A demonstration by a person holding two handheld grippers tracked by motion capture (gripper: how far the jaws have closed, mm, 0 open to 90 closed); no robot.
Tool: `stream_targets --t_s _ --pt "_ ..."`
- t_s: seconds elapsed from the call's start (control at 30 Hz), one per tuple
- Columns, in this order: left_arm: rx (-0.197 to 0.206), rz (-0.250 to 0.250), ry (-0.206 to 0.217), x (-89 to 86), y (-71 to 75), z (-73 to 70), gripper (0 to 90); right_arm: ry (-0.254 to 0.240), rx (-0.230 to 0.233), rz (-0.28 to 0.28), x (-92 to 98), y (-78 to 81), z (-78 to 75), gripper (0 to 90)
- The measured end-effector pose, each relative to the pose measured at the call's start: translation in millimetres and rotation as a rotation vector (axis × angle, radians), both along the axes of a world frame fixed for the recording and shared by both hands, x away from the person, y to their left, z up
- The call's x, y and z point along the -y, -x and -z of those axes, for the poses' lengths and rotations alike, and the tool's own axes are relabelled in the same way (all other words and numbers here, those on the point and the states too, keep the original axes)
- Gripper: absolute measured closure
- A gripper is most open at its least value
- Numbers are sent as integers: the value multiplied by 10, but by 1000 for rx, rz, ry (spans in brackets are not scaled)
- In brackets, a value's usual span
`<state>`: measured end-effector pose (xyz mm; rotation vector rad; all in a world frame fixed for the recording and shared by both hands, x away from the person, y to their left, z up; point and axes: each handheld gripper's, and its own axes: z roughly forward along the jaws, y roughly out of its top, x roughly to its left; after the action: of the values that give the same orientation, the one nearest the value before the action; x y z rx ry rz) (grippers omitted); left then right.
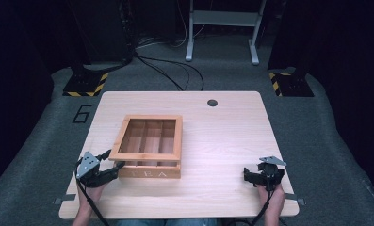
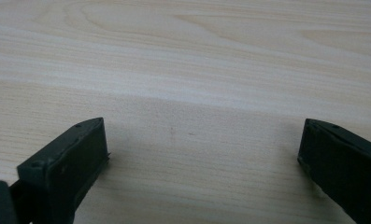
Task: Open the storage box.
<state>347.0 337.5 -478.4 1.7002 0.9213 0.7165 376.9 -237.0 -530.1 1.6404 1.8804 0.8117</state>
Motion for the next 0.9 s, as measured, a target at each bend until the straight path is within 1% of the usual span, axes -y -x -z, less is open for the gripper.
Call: stream_targets --t_s 0.03,0.1,0.13,0.2,0.23,0.37,0.4,0.43,0.53,0.57,0.6,0.63,0.73,0.77,0.87,0.9 --pt "7 -3 6 1 -8 -13 337 0 0 0 0 0 0 10" --pt "9 -1 7 -1 -13 -24 338 0 0 0 0 0 0 10" --pt "17 -5 10 4 -22 -38 338 0 0 0 0 0 0 10" --pt "24 -8 3 4 -35 -61 341 0 0 0 0 0 0 10" --pt "28 -12 18 7 -53 -82 341 0 0 0 0 0 0 10" --pt "27 -16 29 9 -80 -117 347 1 0 -1 0 0 0 10" --pt "31 -13 20 6 -95 -149 347 1 0 -1 1 0 0 10" --pt "40 -21 22 9 -98 -163 350 1 0 0 0 0 0 10" --pt "45 -23 17 13 -110 -200 355 1 0 0 1 0 0 10" --pt "56 -33 16 24 -126 -239 358 1 0 -1 1 0 0 10" --pt "56 -33 16 24 -126 -239 360 1 0 -1 1 0 0 10" --pt "60 -33 12 27 -146 -282 362 2 -1 -2 2 1 0 10" --pt "65 -40 8 31 -166 -325 370 2 0 -2 2 1 0 10" --pt "77 -41 5 34 -188 -370 372 1 0 -1 1 1 0 10" --pt "86 -47 7 40 -204 -401 382 0 0 0 0 0 0 10" --pt "89 -51 4 44 -220 -435 383 1 0 0 1 0 0 10"
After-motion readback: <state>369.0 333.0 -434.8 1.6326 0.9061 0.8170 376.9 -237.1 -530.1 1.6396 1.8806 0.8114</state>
